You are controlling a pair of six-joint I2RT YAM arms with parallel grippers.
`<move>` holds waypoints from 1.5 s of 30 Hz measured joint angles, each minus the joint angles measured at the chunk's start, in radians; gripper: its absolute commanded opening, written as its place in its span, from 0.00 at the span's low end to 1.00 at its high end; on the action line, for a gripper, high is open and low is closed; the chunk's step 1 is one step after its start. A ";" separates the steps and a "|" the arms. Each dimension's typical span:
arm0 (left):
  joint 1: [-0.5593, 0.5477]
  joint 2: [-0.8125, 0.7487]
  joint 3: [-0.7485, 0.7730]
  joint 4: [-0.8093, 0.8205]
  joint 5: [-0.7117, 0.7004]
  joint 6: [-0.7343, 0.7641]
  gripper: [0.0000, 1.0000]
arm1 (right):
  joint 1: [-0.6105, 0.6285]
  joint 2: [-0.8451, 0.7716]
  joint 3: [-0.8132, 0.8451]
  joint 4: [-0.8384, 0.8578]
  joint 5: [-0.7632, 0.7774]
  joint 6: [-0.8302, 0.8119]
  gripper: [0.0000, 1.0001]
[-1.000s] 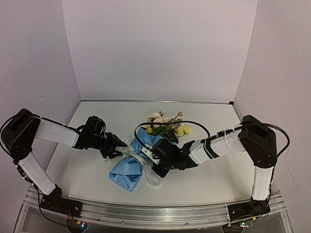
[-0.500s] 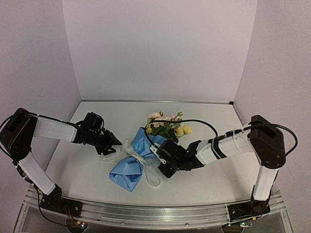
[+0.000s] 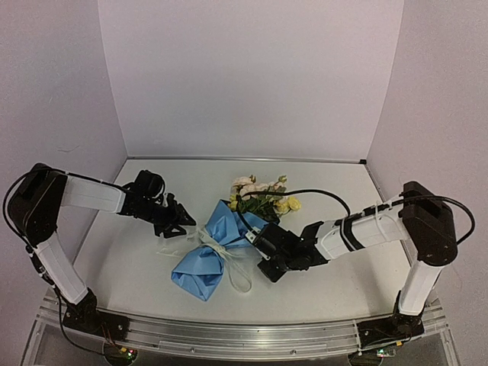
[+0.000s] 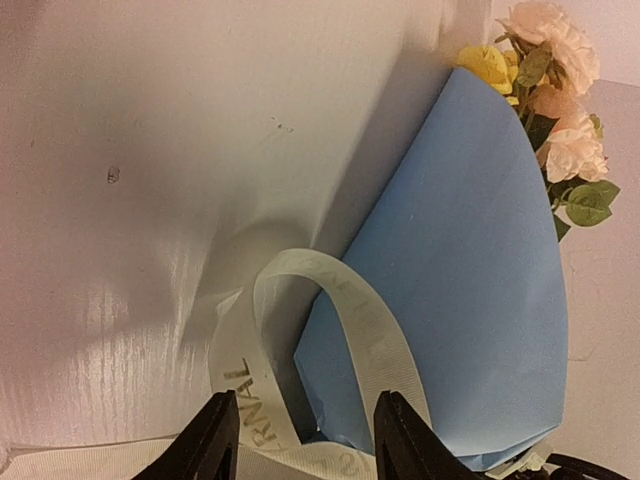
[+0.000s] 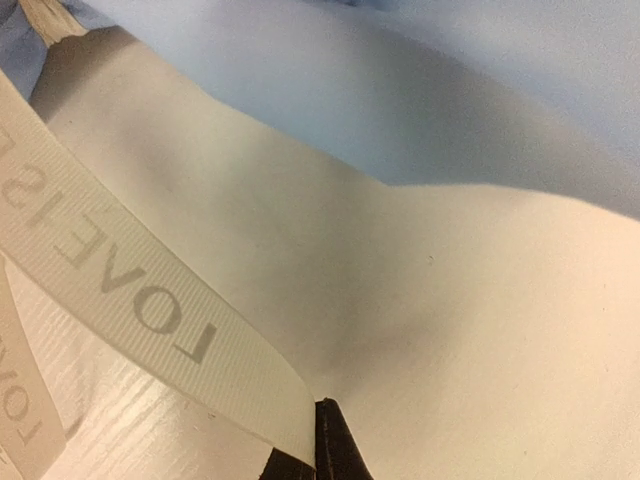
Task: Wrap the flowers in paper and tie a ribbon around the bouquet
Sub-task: Adjust the ribbon on the folded bouquet.
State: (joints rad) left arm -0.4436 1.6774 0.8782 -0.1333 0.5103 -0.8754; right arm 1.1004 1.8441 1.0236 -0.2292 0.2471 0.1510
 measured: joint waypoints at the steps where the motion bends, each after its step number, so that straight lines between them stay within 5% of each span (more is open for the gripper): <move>1: 0.001 0.007 0.001 0.000 0.008 0.003 0.48 | 0.000 -0.007 -0.005 -0.005 0.004 0.004 0.00; 45: 0.033 0.000 -0.114 0.158 0.225 -0.111 0.44 | 0.000 -0.133 -0.159 -0.143 0.124 0.116 0.00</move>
State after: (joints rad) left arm -0.4103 1.6772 0.7638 0.0251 0.7352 -0.9866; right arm 1.1004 1.7107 0.8644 -0.3721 0.3708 0.2674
